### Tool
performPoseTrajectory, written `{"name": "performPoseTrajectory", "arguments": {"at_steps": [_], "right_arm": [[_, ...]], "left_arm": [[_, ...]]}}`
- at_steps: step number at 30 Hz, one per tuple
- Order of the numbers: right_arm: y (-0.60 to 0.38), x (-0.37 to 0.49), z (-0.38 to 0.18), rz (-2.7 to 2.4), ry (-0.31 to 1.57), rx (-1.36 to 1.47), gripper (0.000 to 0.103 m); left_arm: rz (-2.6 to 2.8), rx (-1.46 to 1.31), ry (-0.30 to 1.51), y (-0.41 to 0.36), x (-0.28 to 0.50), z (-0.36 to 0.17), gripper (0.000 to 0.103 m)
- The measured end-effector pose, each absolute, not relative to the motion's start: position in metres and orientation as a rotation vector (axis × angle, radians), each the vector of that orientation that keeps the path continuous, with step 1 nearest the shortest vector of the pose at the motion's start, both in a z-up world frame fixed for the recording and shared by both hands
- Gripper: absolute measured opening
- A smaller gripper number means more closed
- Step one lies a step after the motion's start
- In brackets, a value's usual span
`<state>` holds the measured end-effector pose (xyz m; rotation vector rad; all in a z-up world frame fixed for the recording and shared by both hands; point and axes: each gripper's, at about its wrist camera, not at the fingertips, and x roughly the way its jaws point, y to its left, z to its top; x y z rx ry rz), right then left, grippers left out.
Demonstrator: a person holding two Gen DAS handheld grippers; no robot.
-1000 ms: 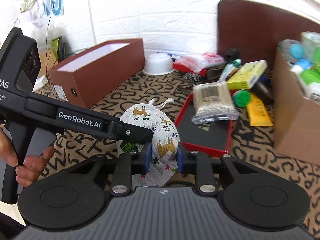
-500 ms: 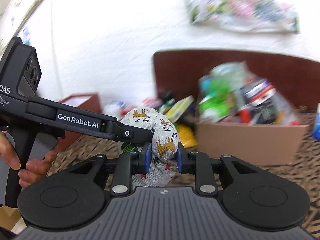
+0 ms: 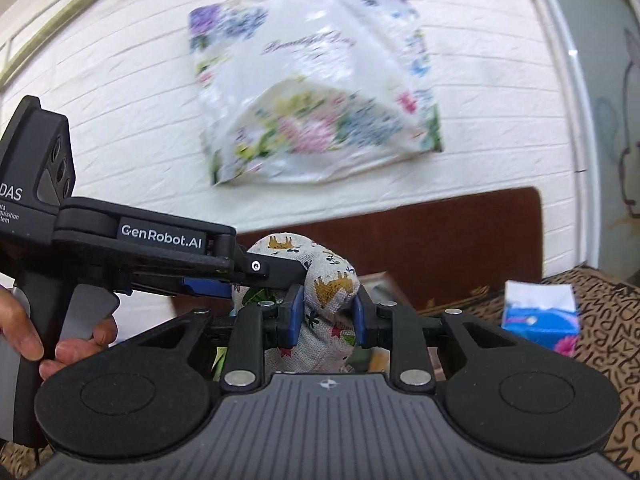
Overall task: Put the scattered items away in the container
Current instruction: 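Carry the cloth bag over the cardboard box with both tools, then open both tools to release the cloth bag into the cardboard box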
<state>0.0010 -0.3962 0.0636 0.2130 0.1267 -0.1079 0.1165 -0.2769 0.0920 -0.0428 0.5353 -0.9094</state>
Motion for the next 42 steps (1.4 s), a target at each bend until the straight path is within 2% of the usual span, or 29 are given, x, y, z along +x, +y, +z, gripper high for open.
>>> {"name": "performPoseTrajectory", "arguments": {"at_steps": [10,11,18,20,21,22,34,35,37,39,42], "right_arm": [[-0.463,0.053,0.022,-0.172,0.143,0.432,0.029],[-0.466,0.058,0.017,-0.173,0.155,0.446,0.029],[-0.481,0.090,-0.017,-0.144,0.256,0.486,0.032],[-0.481,0.093,-0.021,-0.139,0.262,0.476,0.034],[-0.480,0.093,-0.021,-0.141,0.260,0.473,0.034],[-0.480,0.093,-0.020,-0.142,0.261,0.469,0.034],[-0.470,0.092,-0.019,-0.121,0.291,0.459,0.036],[-0.471,0.092,-0.019,-0.126,0.294,0.468,0.037],[-0.471,0.090,-0.019,-0.152,0.298,0.462,0.057],[-0.469,0.087,-0.018,-0.160,0.294,0.456,0.069],[-0.466,0.082,-0.015,-0.169,0.278,0.447,0.080]], "left_arm": [[-0.890,0.039,0.572,-0.355,0.187,0.072,0.062],[-0.888,0.032,0.589,-0.358,0.195,0.068,0.067],[-0.843,0.032,0.676,-0.365,0.225,0.032,0.066],[-0.842,0.011,0.667,-0.361,0.228,0.031,0.072],[-0.843,0.001,0.656,-0.359,0.228,0.032,0.081],[-0.843,-0.005,0.639,-0.357,0.227,0.034,0.084],[-0.885,0.061,0.545,-0.349,0.195,0.050,0.089],[-0.886,0.067,0.548,-0.349,0.193,0.049,0.089],[-0.886,0.084,0.548,-0.349,0.191,0.046,0.090],[-0.881,0.091,0.554,-0.348,0.190,0.044,0.090],[-0.875,0.081,0.567,-0.346,0.190,0.043,0.090]]}}
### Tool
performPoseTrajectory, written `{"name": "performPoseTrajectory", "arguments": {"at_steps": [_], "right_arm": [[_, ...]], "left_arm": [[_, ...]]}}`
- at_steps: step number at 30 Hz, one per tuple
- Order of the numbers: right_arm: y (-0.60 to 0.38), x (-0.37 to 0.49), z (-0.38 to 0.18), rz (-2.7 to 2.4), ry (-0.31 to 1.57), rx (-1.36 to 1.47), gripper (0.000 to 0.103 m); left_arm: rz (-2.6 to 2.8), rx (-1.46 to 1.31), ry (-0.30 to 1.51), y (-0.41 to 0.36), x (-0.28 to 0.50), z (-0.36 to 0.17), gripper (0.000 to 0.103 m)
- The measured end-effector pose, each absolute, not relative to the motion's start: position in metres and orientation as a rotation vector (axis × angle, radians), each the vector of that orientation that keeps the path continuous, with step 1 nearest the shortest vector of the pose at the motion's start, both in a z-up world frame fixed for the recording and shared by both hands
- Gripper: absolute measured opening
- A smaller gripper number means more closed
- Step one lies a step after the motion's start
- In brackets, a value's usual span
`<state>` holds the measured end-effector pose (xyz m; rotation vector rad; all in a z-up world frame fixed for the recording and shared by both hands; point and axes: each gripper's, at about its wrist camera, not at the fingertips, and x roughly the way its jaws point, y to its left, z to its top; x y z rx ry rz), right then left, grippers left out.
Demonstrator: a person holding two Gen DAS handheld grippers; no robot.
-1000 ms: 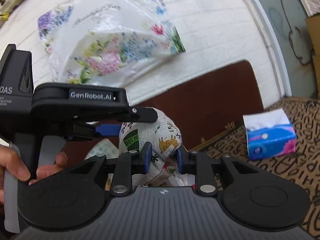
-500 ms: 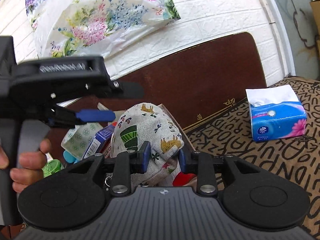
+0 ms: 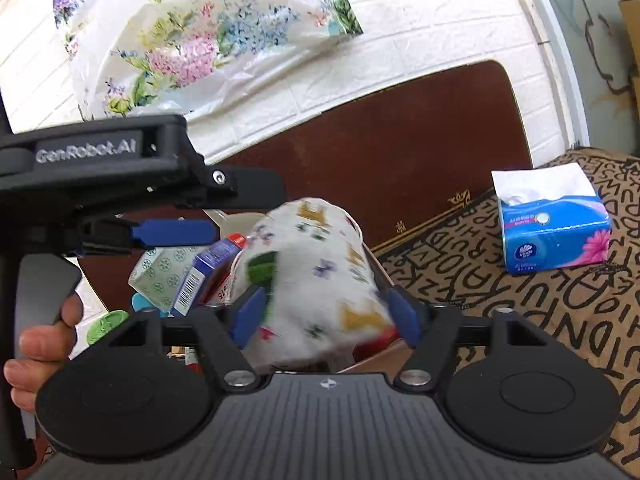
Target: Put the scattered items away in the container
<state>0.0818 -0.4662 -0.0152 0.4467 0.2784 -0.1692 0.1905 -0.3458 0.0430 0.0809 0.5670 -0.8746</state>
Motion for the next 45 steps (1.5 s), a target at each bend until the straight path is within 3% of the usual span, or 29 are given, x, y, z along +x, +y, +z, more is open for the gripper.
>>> {"name": "performPoseTrajectory", "arguments": {"at_steps": [20,25,35,45], "right_arm": [[-0.462,0.072,-0.010,-0.159,0.280,0.422,0.081],[-0.441,0.057,0.002,-0.117,0.296,0.303,0.100],[-0.401,0.001,0.026,-0.068,0.367,0.088,0.103],[-0.364,-0.053,0.041,-0.038,0.459,-0.104,0.103]], "left_arm": [[-0.826,0.062,0.585,-0.311,0.180,0.042,0.092],[-0.785,0.080,0.562,-0.277,0.142,0.039,0.103],[-0.557,0.038,0.584,-0.188,0.062,0.014,0.103],[-0.458,0.066,0.651,-0.167,0.005,-0.004,0.103]]}}
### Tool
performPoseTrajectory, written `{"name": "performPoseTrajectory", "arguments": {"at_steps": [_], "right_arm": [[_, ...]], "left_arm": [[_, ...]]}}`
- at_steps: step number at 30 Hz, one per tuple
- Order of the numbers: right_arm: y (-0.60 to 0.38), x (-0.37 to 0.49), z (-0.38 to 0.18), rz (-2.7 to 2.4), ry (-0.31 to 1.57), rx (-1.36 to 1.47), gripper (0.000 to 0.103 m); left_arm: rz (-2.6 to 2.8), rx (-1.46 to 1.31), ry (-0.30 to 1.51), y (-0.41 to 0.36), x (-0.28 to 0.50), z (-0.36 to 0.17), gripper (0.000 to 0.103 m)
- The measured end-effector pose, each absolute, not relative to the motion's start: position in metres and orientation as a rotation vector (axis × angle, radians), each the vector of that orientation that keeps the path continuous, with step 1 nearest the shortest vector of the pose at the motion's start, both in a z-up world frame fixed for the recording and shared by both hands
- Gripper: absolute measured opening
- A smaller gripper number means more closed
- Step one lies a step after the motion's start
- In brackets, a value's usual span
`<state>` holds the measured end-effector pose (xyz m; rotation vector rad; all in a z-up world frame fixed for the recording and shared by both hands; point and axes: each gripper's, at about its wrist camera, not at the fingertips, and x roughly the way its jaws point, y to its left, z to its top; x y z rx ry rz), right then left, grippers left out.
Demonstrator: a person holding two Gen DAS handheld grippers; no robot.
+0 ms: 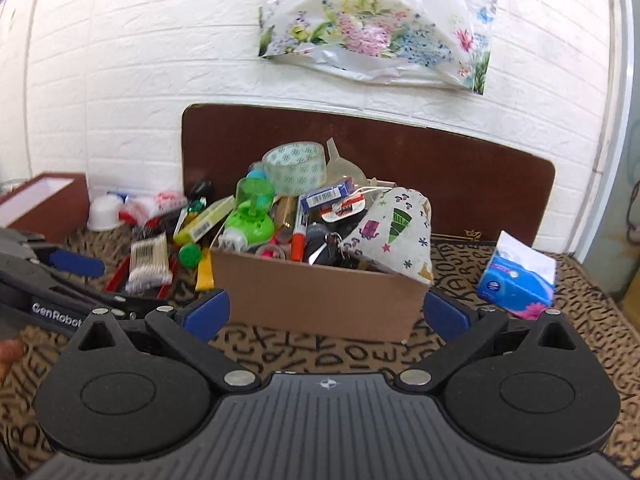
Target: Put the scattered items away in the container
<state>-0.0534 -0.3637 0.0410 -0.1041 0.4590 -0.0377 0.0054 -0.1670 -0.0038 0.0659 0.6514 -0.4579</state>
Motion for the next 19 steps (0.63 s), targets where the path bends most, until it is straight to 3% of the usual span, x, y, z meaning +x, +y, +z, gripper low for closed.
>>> {"name": "performPoseTrajectory", "arguments": {"at_steps": [19], "right_arm": [[-0.371,-0.078,0.041,-0.063,0.465,-0.095,0.103]], "left_arm": [[-0.514,0.065,0.636,-0.192,-0.007,0.005,0.103]]}}
